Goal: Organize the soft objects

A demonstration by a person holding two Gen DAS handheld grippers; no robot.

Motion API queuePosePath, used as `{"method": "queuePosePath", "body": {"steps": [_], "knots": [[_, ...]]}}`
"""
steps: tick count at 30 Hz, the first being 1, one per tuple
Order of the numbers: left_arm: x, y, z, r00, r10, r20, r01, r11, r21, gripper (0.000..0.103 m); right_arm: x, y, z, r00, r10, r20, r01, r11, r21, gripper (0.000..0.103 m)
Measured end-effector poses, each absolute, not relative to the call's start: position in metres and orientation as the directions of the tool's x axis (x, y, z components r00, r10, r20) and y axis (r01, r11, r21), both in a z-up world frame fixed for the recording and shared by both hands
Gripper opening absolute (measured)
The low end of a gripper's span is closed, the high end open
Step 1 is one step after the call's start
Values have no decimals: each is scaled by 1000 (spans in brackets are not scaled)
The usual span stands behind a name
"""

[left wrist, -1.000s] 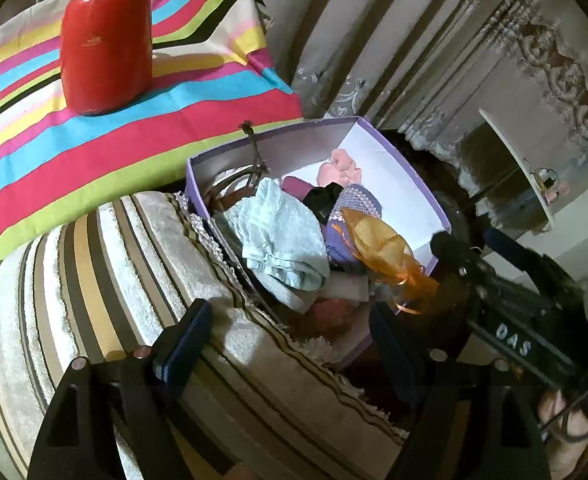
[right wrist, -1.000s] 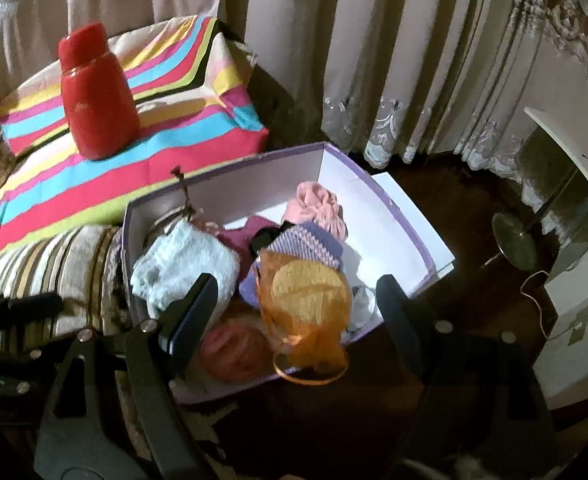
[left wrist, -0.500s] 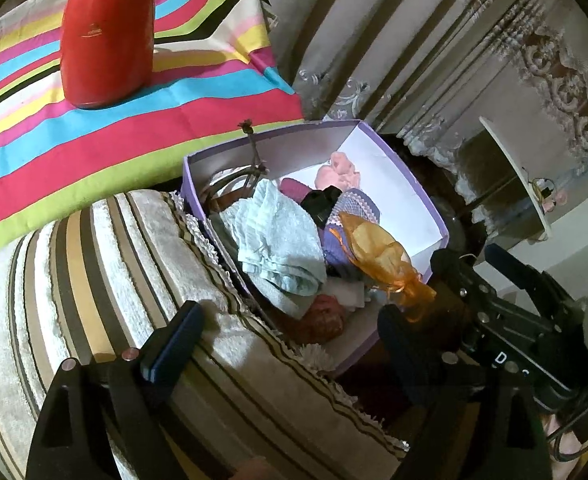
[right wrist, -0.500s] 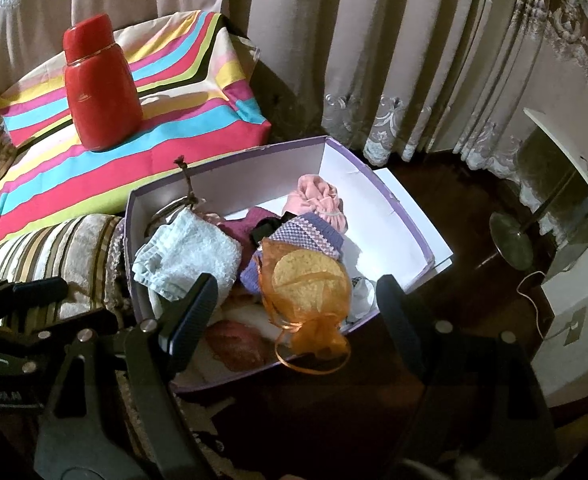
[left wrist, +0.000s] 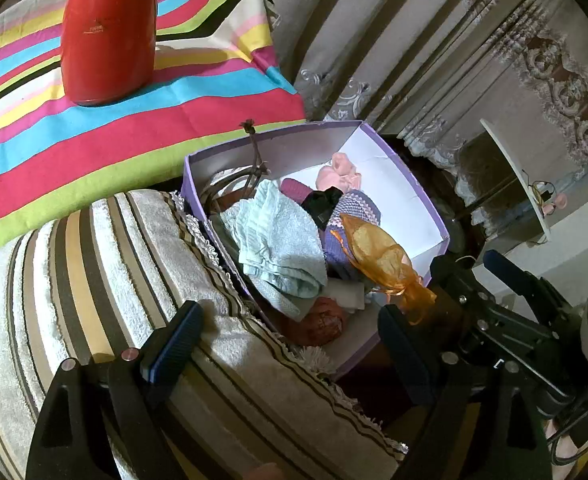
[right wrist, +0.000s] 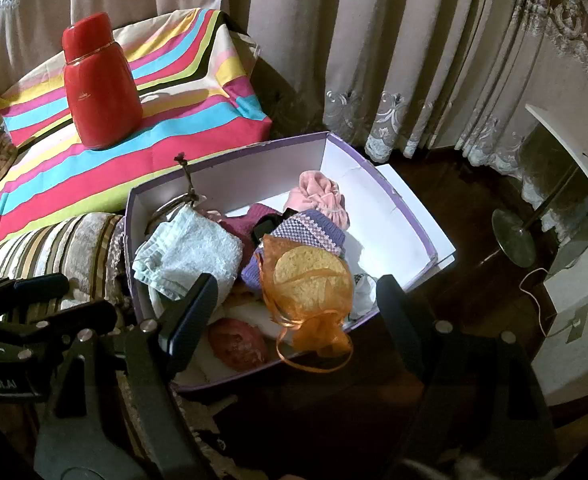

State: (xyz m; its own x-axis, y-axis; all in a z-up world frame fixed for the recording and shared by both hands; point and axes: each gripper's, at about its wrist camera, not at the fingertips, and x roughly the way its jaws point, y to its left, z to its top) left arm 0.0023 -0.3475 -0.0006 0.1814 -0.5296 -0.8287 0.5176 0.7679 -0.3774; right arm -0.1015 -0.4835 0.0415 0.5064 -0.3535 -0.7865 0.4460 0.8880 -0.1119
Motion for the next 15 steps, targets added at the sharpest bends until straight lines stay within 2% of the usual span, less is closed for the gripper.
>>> {"method": "queuePosePath", "body": {"steps": [15], "knots": [[4,-347,-2,178,-528,-831,514,770,-379,91,-102,-484,41,504,-349,-790,451,887,-105,83]]}}
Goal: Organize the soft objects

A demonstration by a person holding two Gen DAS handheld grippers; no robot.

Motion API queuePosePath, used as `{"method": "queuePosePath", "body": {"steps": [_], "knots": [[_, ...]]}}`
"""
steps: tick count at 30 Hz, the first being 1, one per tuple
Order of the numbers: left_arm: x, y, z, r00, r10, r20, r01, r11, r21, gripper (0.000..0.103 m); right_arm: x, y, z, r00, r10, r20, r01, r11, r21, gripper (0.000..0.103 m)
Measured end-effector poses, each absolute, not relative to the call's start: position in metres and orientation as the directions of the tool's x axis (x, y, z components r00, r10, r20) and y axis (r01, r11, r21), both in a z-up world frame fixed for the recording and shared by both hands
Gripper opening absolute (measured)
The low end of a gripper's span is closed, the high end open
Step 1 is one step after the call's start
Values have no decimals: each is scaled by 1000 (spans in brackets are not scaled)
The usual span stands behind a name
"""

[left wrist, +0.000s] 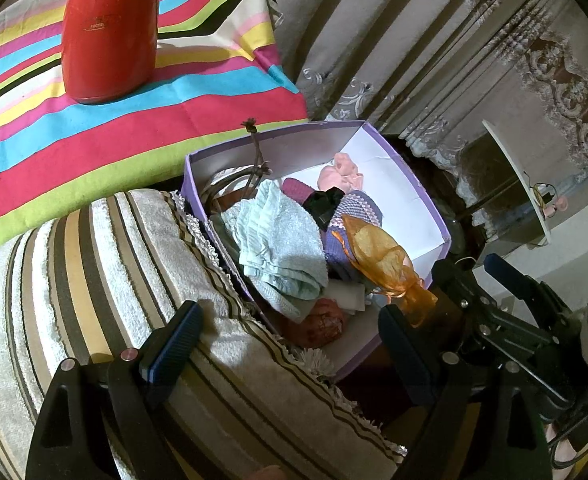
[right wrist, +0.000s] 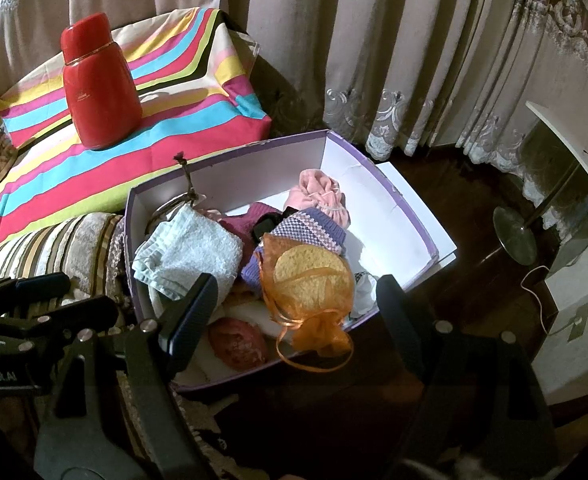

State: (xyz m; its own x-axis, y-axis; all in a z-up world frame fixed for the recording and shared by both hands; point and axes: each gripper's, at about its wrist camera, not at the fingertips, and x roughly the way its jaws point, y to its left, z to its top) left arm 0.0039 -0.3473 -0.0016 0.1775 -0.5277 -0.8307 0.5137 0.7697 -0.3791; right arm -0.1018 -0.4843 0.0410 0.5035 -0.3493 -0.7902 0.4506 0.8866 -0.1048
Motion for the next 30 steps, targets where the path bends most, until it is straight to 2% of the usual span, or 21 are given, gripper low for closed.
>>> {"method": "queuePosePath", "body": {"steps": [23,30], "knots": [[5,-349,-2,176,-525,-832,515,770,-377,92,-103,-485,37,497,-339,-799,449,888,-97,83],[7,-353,-4,181,-539,-823,529,758,-381,95,-104,-486,34,496,-333,-802,452,887,-89,83]]}}
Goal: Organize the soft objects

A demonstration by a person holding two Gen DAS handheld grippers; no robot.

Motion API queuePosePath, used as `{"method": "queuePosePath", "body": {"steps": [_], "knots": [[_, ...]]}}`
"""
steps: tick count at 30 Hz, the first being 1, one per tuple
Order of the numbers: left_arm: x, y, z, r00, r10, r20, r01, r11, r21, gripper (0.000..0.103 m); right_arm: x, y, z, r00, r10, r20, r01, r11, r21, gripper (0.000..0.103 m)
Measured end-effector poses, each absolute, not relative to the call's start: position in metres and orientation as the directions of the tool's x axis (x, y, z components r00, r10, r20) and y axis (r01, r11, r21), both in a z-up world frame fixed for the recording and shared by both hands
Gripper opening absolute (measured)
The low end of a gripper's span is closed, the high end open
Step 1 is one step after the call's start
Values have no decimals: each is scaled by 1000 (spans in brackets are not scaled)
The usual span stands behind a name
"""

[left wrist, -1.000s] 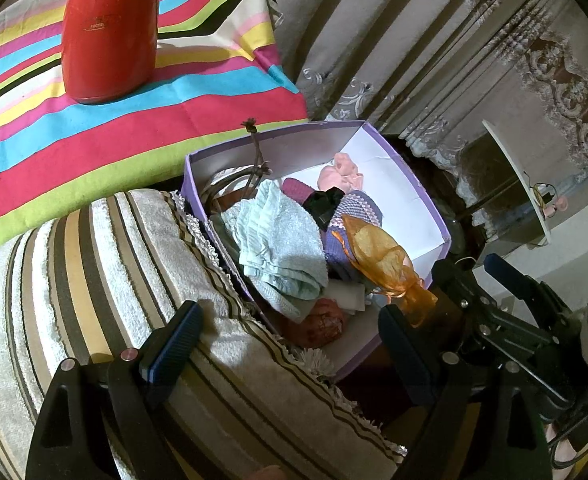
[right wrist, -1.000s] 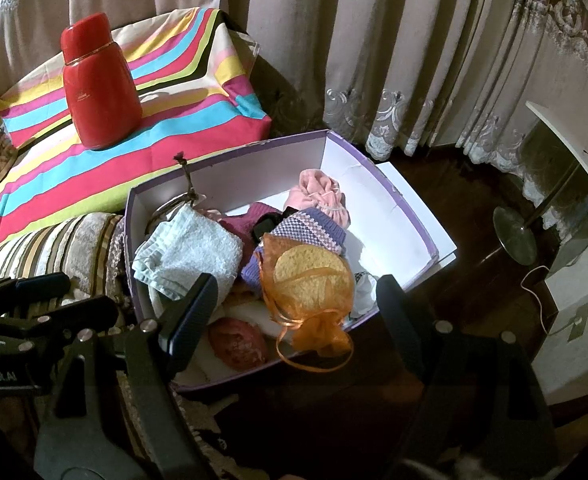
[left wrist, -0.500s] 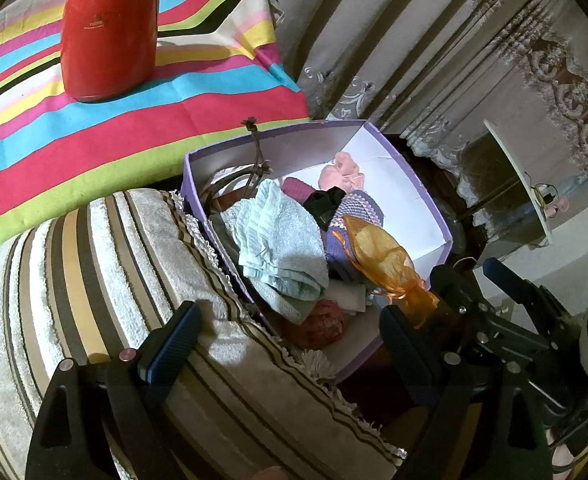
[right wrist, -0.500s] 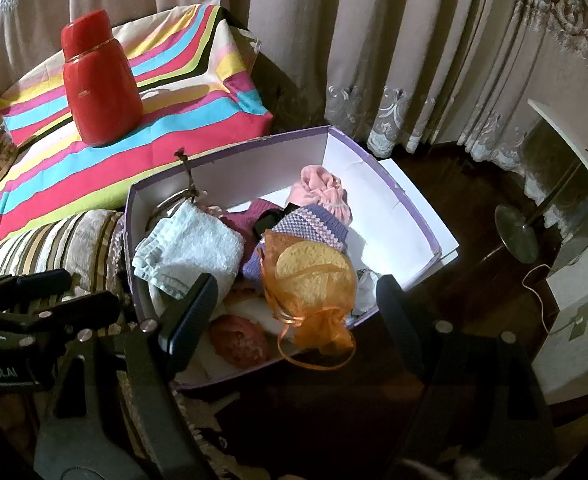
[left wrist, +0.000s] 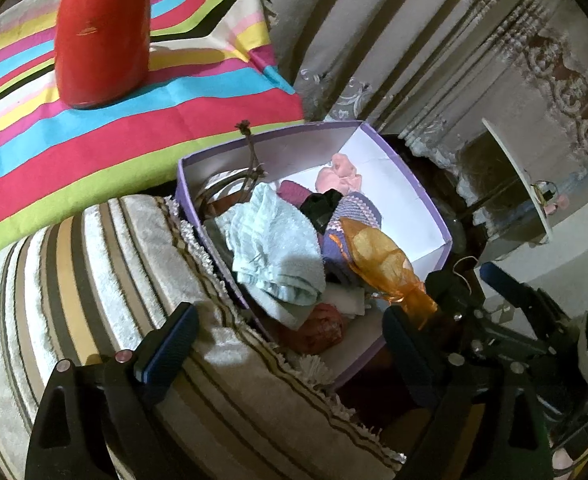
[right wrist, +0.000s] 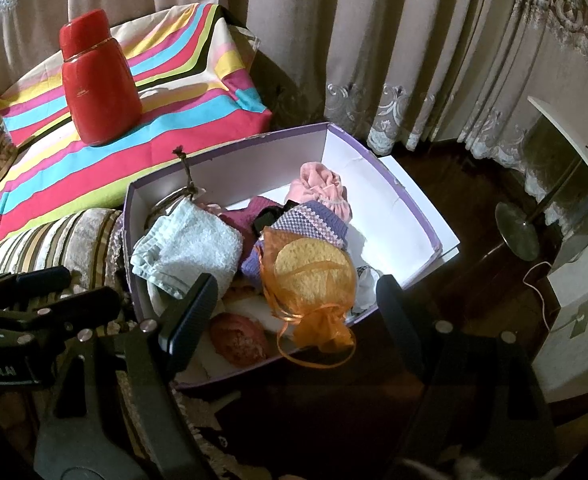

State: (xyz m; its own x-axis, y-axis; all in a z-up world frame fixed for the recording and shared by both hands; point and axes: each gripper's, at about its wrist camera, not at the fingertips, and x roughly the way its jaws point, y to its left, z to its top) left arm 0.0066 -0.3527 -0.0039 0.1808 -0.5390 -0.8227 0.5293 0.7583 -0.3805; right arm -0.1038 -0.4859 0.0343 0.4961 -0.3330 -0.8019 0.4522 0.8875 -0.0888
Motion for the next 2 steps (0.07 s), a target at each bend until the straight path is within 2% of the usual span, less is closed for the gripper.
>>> {"method": "queuePosePath", "body": {"steps": [2], "knots": [[8,-354,-4,165,-555,-815,538,743,-397,97,-104,-486,33,493,-329,-805,454,887,-84,83]]}}
